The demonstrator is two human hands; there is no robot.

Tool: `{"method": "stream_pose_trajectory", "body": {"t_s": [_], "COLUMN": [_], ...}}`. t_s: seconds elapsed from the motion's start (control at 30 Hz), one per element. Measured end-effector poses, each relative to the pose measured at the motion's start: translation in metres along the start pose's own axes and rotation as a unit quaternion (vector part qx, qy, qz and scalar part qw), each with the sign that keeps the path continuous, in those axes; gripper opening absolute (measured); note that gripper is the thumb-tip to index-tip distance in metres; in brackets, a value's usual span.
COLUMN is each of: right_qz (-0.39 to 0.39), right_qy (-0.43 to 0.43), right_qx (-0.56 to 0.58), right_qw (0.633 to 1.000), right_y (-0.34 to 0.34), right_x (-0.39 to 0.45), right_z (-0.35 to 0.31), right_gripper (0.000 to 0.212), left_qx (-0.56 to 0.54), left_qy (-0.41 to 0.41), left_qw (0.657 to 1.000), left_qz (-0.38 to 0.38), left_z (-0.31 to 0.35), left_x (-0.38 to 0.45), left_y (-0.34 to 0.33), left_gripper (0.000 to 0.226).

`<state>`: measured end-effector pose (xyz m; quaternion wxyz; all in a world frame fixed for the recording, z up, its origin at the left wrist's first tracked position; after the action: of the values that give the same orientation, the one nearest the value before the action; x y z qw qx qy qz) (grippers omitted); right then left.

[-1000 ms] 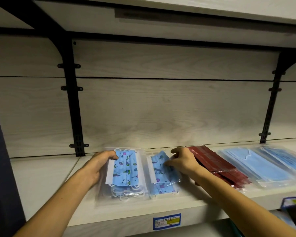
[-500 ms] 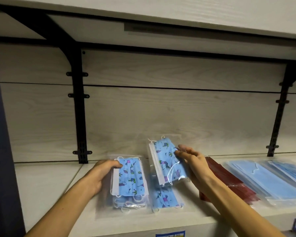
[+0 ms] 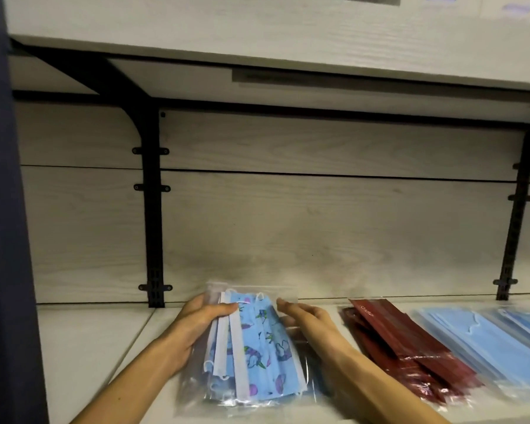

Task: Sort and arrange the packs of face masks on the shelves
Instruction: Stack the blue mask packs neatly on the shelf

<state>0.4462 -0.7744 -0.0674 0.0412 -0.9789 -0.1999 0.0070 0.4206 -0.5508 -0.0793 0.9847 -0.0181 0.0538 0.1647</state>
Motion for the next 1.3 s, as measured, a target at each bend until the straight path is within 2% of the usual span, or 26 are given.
{"method": "stream_pose_trajectory", "body": {"t_s": [0.1, 0.17, 0.27, 0.33, 0.4, 0.47, 0.53, 0.6, 0.67, 0.73, 0.83, 0.93, 1.03, 1.1, 1.2, 1.3], "right_qz": [0.027, 0.05, 0.063, 0.051, 0.022, 0.034, 0.089, 0.133, 0.126, 0.091, 0.07, 0.048, 0.033, 0.039, 0.065, 0.081], "right_qy": [0.042, 0.058, 0.064, 0.055, 0.034, 0.043, 0.07, 0.097, 0.083, 0.046, 0.059, 0.071, 0.083, 0.098, 0.133, 0.175], "right_qx": [-0.034, -0.057, -0.078, -0.098, -0.091, -0.09, -0.136, -0.29, -0.479, -0.548, -0.604, -0.583, -0.549, -0.543, -0.522, -0.441], "right_qw": [0.998, 0.995, 0.993, 0.992, 0.995, 0.994, 0.984, 0.943, 0.865, 0.83, 0.792, 0.808, 0.831, 0.833, 0.84, 0.877], "right_y": [0.004, 0.003, -0.003, -0.007, -0.009, 0.005, 0.03, 0.056, 0.065, 0.065, 0.057, 0.053, 0.054, 0.056, 0.061, 0.07], "right_x": [0.012, 0.019, 0.028, 0.032, 0.031, 0.029, 0.024, 0.022, 0.02, 0.018, 0.017, 0.025, 0.03, 0.029, 0.025, 0.021], "right_z": [-0.006, -0.006, 0.0, 0.004, 0.008, 0.0, -0.014, -0.024, -0.024, -0.013, -0.01, -0.006, -0.004, -0.007, -0.013, -0.018], "right_gripper": [0.027, 0.02, 0.018, 0.026, 0.043, 0.043, 0.035, 0.04, 0.051, 0.066, 0.064, 0.049, 0.029, 0.018, 0.013, 0.009], "left_qx": [-0.023, -0.022, -0.017, 0.0, 0.023, 0.024, 0.015, 0.018, 0.014, 0.006, -0.014, -0.036, -0.054, -0.061, -0.062, -0.056], "left_qy": [-0.001, 0.001, 0.005, 0.006, -0.004, 0.008, 0.022, 0.039, 0.059, 0.071, 0.107, 0.139, 0.14, 0.138, 0.135, 0.129], "left_qw": [1.0, 1.0, 1.0, 1.0, 0.999, 1.0, 0.999, 0.999, 0.998, 0.997, 0.994, 0.989, 0.988, 0.988, 0.988, 0.989], "left_qz": [0.014, 0.022, -0.003, -0.017, -0.024, -0.002, 0.017, 0.027, 0.027, 0.021, 0.019, 0.02, 0.032, 0.039, 0.041, 0.047], "left_z": [0.003, 0.003, 0.002, 0.003, 0.004, 0.0, -0.002, -0.003, -0.004, -0.007, -0.012, -0.016, -0.017, -0.017, -0.016, -0.013], "left_x": [-0.003, -0.003, -0.003, -0.006, -0.007, -0.001, 0.002, 0.004, 0.004, 0.005, 0.009, 0.011, 0.012, 0.011, 0.007, 0.003], "left_y": [-0.001, -0.002, -0.006, -0.01, -0.011, -0.005, 0.002, 0.004, 0.002, -0.001, 0.003, 0.012, 0.021, 0.023, 0.023, 0.024], "left_gripper": [0.094, 0.102, 0.101, 0.085, 0.063, 0.066, 0.05, 0.03, 0.028, 0.026, 0.022, 0.023, 0.02, 0.02, 0.019, 0.018]}}
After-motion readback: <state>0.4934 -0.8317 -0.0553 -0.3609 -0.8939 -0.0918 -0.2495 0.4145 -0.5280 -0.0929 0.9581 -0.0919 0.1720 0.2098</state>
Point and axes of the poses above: each hand's wrist, its own x-axis towards the middle knuckle, its own y-axis out of the back of the hand, z = x × y, the point moved 8 cm from there along x, towards the middle knuckle, and after that the axes turned 4 degrees about y, right-handed, at the moved point
